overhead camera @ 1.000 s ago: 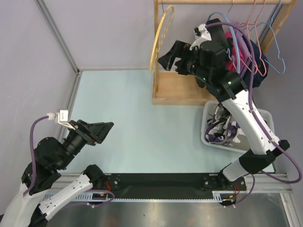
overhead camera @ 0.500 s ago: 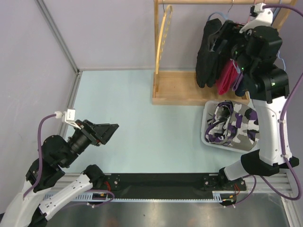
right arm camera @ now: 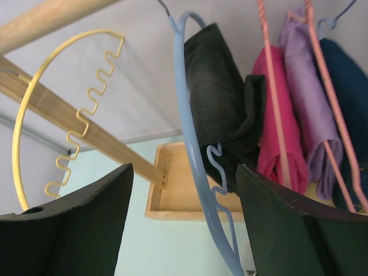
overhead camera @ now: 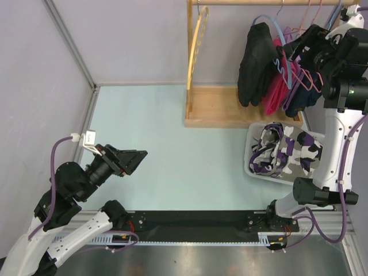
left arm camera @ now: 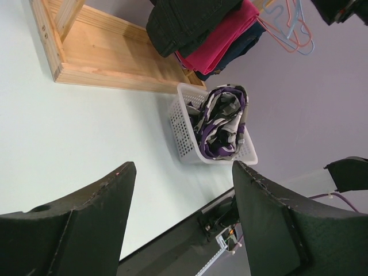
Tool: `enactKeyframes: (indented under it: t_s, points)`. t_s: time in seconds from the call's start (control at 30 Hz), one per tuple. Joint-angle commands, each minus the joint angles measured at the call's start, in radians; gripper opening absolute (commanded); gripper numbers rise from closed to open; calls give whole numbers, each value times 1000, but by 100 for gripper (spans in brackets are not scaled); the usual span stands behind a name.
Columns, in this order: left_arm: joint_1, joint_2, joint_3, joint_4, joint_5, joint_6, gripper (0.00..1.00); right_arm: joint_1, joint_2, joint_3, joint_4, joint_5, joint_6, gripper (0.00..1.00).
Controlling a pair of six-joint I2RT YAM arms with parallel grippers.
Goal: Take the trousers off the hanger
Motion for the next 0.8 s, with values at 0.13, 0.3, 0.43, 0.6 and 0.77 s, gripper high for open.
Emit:
enactKeyframes:
  t_s: [0.13,0.3,0.43,0.6,0.77]
  points:
    - [3,29,-15,50,36,-8,73,-68,-16,-140,111,-284,68,75]
    - [3,26,-15,50,37,-9,73,-71,-33,-208,178,-321,91,69]
    - [3,25,-17,50,37,-12,73,-71,-49,-254,239,-358,117,63]
    - [3,26,-17,53,40,-14,73,-71,-75,-310,289,-367,149,52]
    - [3,31,-18,56,45,-14,73,-71,-85,-327,307,-364,151,47]
